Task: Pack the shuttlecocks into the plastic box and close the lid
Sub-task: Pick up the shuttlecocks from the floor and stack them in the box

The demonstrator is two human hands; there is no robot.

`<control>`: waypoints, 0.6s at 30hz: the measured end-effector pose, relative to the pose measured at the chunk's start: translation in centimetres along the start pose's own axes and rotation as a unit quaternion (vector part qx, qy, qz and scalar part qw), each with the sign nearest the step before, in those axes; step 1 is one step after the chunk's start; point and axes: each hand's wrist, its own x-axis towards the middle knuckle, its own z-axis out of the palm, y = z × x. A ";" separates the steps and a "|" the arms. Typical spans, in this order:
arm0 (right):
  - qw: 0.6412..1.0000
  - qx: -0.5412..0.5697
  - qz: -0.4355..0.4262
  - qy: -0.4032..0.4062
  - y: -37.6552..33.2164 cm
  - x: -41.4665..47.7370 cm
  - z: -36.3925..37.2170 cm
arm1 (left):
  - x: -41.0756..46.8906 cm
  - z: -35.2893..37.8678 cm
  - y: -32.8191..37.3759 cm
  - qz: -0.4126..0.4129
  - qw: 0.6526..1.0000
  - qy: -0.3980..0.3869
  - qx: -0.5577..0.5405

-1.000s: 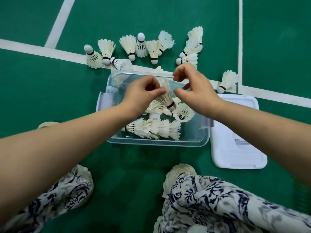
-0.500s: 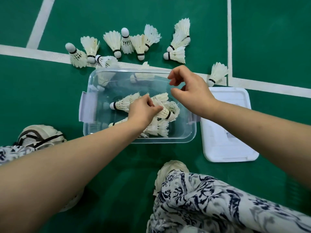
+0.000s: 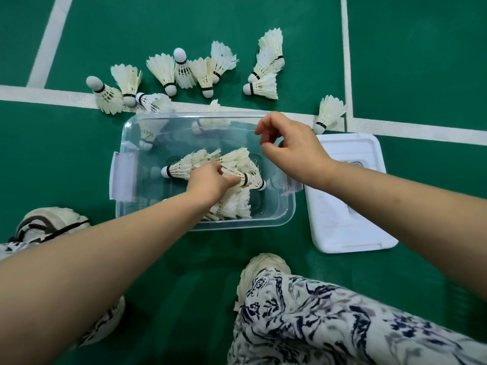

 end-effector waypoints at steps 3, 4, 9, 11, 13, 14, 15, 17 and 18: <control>1.000 0.010 0.006 0.012 0.2 0.0 -0.3 | 0.1 -0.4 0.2 -0.009 1.000 -0.003 -0.022; 1.000 0.013 0.008 0.015 0.2 0.0 -0.3 | 0.0 -0.6 0.4 -0.013 1.000 -0.007 -0.017; 0.999 0.026 0.017 0.031 0.6 0.2 -0.6 | -0.3 -2.1 1.3 -0.027 1.000 -0.006 0.006; 0.999 0.031 0.014 0.037 0.7 0.5 -0.8 | -0.5 -2.9 1.9 -0.019 0.999 0.020 0.024; 0.998 0.031 0.012 0.049 0.9 0.8 -1.1 | -0.9 -3.5 2.9 0.029 0.996 0.058 0.067; 0.998 0.031 0.015 0.059 1.1 0.9 -1.3 | -1.3 -3.7 3.4 0.069 0.991 0.079 0.080; 0.997 0.030 0.022 0.071 1.5 1.2 -1.6 | -1.7 -3.7 4.0 0.114 0.985 0.097 0.085; 0.994 0.019 0.048 0.098 2.6 1.9 -2.3 | -2.4 -3.4 5.2 0.184 0.972 0.114 0.088; 0.992 0.007 0.066 0.110 3.5 2.3 -2.8 | -2.5 -3.2 5.7 0.206 0.968 0.115 0.089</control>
